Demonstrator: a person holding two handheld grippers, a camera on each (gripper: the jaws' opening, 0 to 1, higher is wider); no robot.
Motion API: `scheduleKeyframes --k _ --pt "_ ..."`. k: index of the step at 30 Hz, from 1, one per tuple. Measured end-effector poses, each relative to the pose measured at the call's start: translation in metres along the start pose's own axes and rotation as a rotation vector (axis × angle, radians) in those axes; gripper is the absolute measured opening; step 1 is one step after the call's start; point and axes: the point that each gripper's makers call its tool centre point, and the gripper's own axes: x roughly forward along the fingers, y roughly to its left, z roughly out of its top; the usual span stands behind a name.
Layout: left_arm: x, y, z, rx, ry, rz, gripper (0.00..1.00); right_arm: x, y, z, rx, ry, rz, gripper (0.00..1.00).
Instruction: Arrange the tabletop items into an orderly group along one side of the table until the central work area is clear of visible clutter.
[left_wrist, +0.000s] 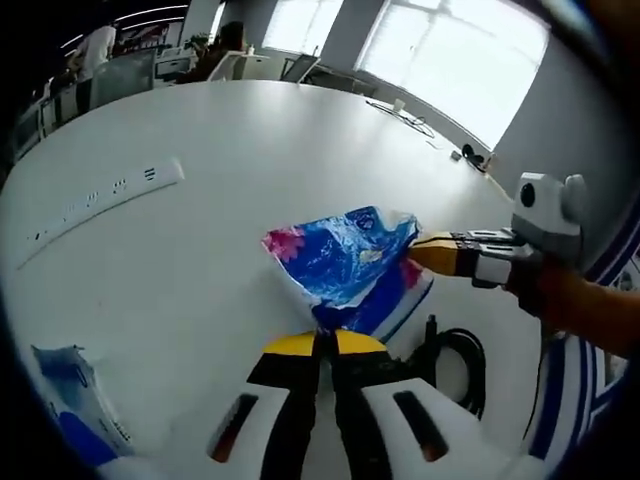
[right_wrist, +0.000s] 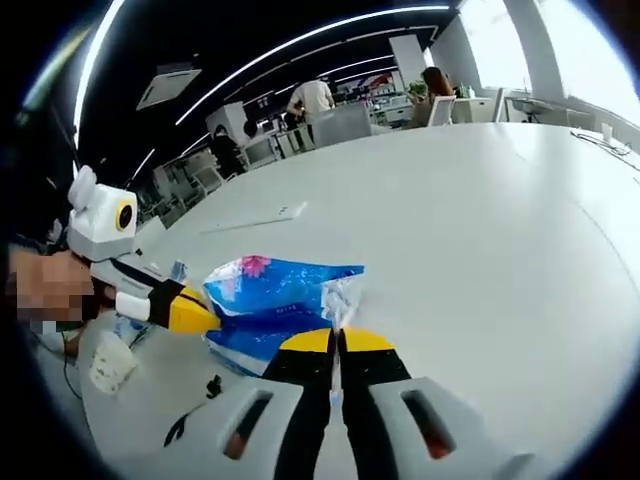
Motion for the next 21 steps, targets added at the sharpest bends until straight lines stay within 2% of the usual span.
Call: scheduleKeyframes --k 15,21 --pt "0.0006 0.0037 -0.0066 -0.005 0.006 -0.001 0.11 0.0000 -0.0013 -0.0022 -0.013 0.021 -0.010 0.04" --pt "0.0033 0.0021 -0.0019 -0.004 0.003 -0.004 0.17 0.0004 -0.0072 0.0007 -0.016 0.019 -0.019 0.14"
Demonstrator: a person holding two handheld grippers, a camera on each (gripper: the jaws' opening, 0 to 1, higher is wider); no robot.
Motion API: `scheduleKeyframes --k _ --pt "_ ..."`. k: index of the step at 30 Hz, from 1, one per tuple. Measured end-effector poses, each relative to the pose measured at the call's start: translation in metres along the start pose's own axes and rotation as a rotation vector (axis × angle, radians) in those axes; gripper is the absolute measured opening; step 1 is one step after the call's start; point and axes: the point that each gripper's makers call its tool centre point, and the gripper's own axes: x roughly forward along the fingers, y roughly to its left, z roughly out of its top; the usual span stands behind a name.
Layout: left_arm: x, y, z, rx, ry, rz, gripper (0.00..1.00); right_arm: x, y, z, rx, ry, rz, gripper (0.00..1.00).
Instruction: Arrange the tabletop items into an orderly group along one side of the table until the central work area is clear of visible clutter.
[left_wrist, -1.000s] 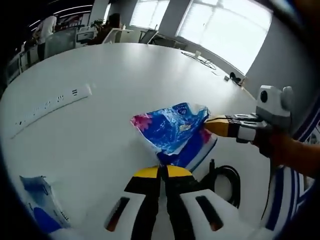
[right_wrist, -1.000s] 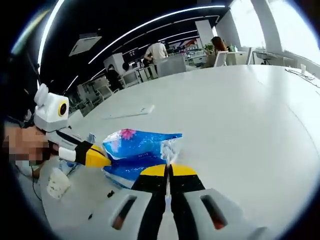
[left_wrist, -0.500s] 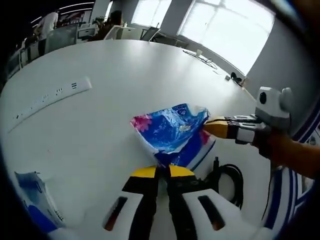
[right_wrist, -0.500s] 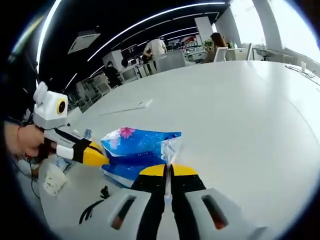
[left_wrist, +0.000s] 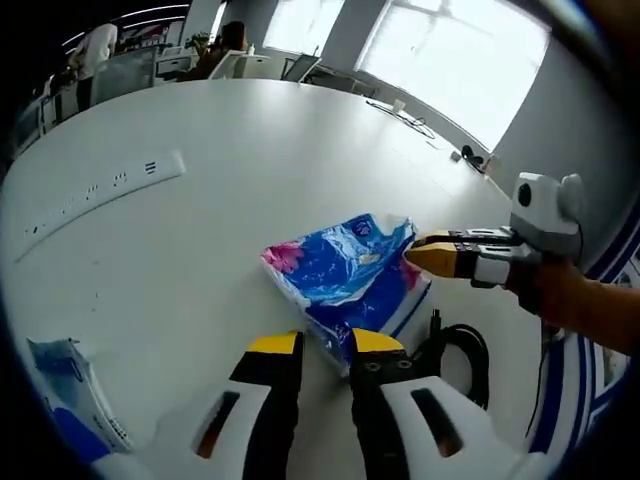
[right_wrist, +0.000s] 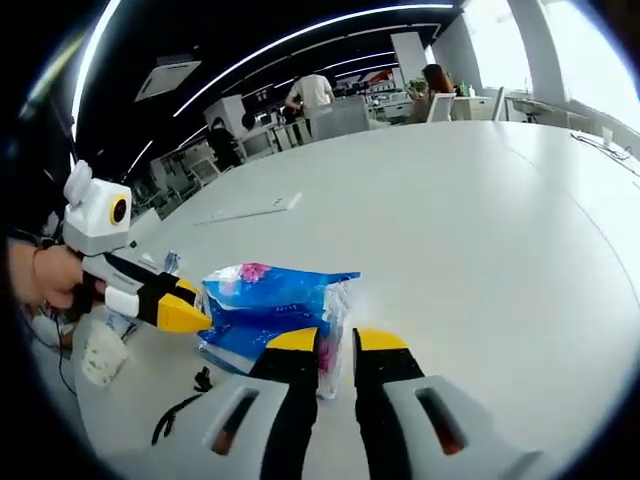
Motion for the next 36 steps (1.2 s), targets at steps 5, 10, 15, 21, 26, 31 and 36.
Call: scheduleKeyframes --k 5,10,15,21,26,31,36 --pt "-0.002 -0.001 0.000 0.006 -0.002 -0.002 0.22 -0.002 -0.001 0.002 -0.007 0.000 -0.001 0.19" --pt "-0.004 -0.005 0.002 0.013 -0.010 -0.015 0.32 -0.006 -0.002 0.005 -0.007 -0.009 -0.006 0.26" --pt "-0.004 -0.006 0.009 0.023 -0.015 -0.021 0.35 -0.011 -0.006 0.011 -0.007 -0.020 -0.013 0.29" --pt "-0.009 -0.009 0.012 0.038 -0.018 -0.033 0.42 -0.016 -0.007 0.017 -0.012 -0.025 -0.014 0.32" --pt "-0.013 -0.010 0.016 0.037 -0.029 -0.042 0.49 -0.022 -0.008 0.022 -0.010 -0.034 -0.018 0.34" --pt "-0.021 -0.011 0.019 0.045 -0.039 -0.045 0.55 -0.027 -0.007 0.026 -0.017 -0.040 -0.015 0.36" --pt "-0.027 -0.013 0.026 0.047 -0.050 -0.053 0.61 -0.033 -0.003 0.033 -0.021 -0.052 -0.008 0.39"
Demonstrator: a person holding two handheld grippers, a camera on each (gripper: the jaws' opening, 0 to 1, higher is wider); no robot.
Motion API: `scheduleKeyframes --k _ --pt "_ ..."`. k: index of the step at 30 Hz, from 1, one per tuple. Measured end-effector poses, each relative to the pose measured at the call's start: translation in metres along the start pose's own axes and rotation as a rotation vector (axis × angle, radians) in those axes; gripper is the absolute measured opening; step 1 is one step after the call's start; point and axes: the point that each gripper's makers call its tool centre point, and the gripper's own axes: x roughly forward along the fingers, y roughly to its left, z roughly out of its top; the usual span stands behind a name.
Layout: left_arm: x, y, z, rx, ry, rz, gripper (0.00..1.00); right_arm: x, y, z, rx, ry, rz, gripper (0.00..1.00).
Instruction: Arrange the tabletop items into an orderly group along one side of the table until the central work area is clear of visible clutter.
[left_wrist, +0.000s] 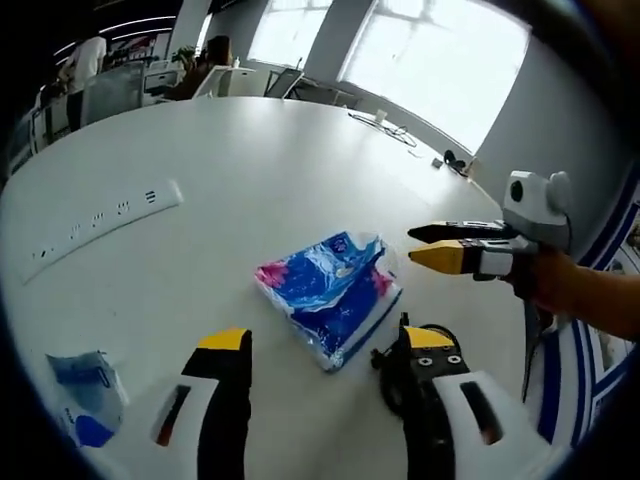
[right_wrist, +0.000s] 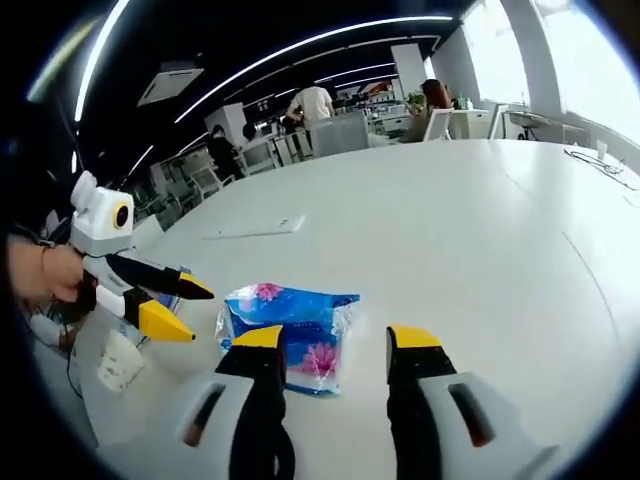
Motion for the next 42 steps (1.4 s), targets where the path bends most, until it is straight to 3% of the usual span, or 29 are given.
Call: scheduleKeyframes --k 15,42 --pt "-0.030 -0.001 0.005 0.019 -0.023 -0.001 0.73 -0.015 0.013 0.014 -0.031 -0.014 0.022 0.51" --pt "-0.105 0.004 -0.002 0.023 -0.088 0.035 0.78 -0.037 0.065 0.036 -0.083 -0.050 0.091 0.60"
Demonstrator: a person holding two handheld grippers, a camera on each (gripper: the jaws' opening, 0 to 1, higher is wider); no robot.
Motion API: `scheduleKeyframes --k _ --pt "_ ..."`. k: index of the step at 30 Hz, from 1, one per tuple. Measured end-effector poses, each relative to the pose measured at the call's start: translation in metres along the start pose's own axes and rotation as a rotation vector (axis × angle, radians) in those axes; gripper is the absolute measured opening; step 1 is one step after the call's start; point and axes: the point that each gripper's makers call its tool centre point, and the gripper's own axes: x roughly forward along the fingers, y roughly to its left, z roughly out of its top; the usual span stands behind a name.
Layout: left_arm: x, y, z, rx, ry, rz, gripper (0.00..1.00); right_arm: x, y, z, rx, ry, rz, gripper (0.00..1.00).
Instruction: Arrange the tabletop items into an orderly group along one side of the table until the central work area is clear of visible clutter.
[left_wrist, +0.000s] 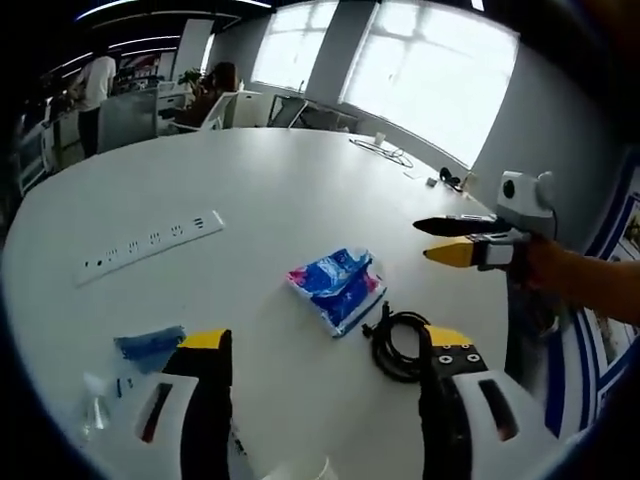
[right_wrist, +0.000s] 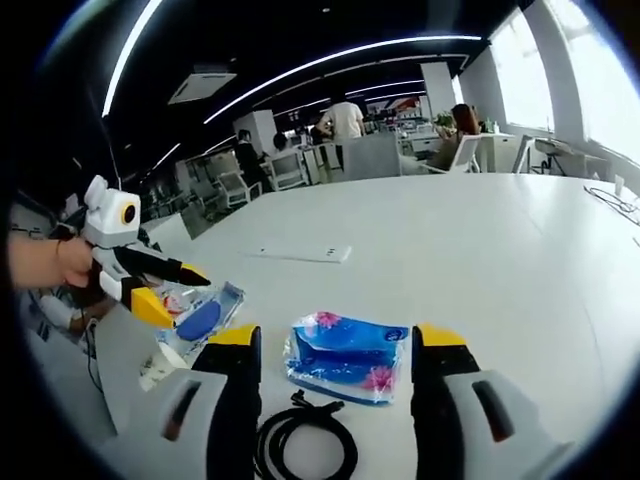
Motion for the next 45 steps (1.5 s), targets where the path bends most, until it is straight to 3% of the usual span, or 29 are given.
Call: scheduleKeyframes --k 22,45 --pt "-0.075 0.029 -0.024 -0.034 -0.055 0.088 0.80 0.010 0.054 0.016 -0.069 -0.004 0.080 0.60" --pt "-0.165 0.079 -0.065 -0.133 -0.103 0.208 0.79 0.075 0.140 0.023 -0.176 0.061 0.231 0.59"
